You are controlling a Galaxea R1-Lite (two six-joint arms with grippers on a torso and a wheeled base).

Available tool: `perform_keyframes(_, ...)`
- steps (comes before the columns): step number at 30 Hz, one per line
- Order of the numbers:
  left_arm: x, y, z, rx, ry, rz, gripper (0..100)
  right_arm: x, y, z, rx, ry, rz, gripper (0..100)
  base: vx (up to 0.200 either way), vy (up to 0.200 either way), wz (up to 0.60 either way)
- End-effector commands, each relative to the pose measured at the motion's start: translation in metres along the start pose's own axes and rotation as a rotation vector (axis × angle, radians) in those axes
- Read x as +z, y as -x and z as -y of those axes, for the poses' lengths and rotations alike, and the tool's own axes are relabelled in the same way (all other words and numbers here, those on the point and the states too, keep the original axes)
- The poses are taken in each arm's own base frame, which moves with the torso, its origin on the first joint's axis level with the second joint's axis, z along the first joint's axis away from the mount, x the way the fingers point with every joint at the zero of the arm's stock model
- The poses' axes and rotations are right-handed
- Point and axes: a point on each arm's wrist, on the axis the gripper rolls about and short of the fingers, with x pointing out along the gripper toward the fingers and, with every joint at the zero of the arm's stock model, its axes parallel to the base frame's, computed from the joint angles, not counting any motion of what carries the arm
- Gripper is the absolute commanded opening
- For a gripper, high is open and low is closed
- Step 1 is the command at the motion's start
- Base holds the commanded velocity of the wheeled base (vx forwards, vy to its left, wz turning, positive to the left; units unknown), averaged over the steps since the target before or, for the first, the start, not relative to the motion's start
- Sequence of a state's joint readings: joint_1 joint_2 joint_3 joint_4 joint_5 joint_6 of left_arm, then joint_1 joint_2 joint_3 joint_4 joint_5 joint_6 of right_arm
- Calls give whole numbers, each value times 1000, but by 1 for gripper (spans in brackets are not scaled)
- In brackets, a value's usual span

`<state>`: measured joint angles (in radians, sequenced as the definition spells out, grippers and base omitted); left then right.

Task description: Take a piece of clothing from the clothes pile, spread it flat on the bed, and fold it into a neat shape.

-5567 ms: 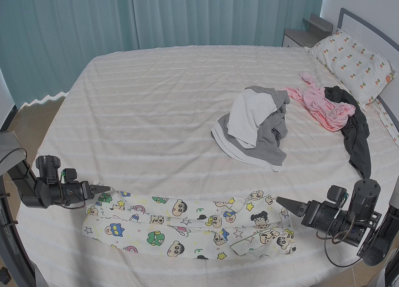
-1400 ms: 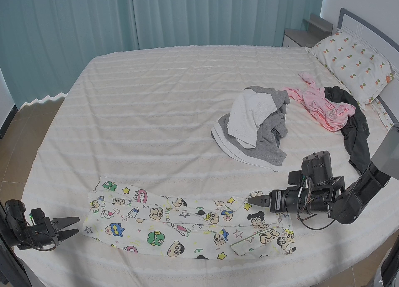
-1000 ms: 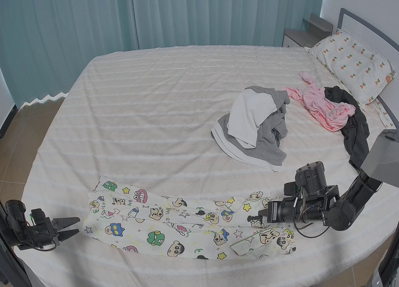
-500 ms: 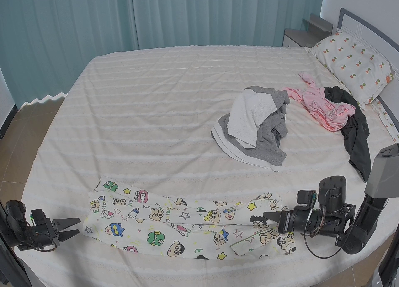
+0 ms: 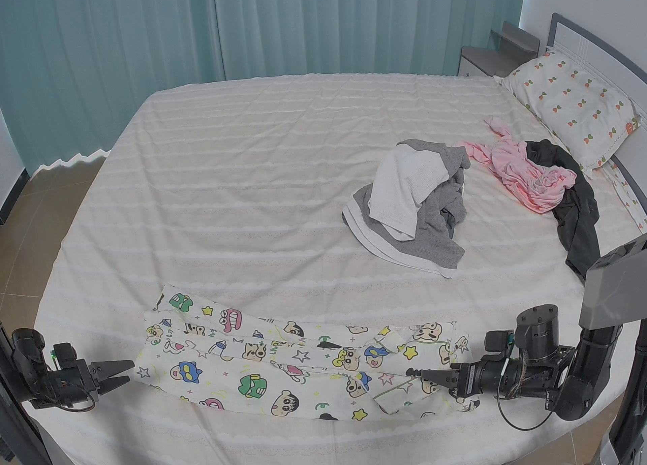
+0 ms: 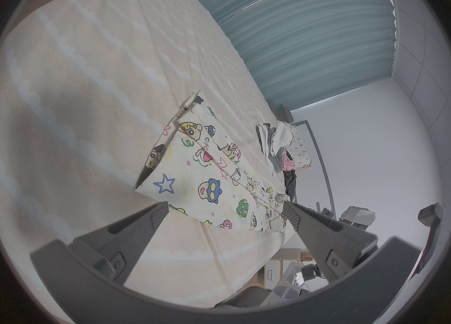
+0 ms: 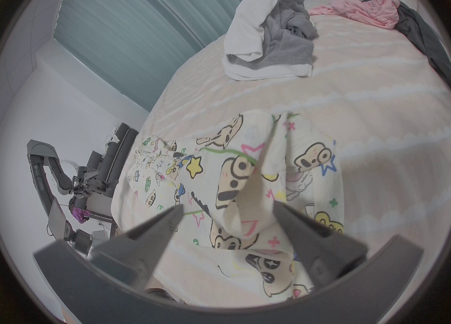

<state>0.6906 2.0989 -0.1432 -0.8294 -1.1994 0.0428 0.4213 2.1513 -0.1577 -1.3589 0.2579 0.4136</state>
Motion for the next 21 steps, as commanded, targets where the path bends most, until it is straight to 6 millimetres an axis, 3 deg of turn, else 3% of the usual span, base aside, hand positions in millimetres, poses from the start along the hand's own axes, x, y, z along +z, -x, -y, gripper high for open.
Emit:
perform_keyframes(1,-1,0,-1,0,6,-1,100,10,17,-1,-6,-4,66,100,0,0,0)
perform_keyframes(6,-1,0,-1,0,6,-1,100,24,35,-7,-35,10,179,100,0,0,0)
perform_keyframes(11,0,0,-1,1,4,-2,100,47,46,-29,15,65,317,100,0,0,0)
perform_keyframes(17,-1,0,-1,2,4,-1,100,59,20,-60,69,101,256,100,0,0,0)
perform_keyframes(21,-1,0,-1,1,5,-3,100,52,-6,-65,74,70,168,100,0,0,0)
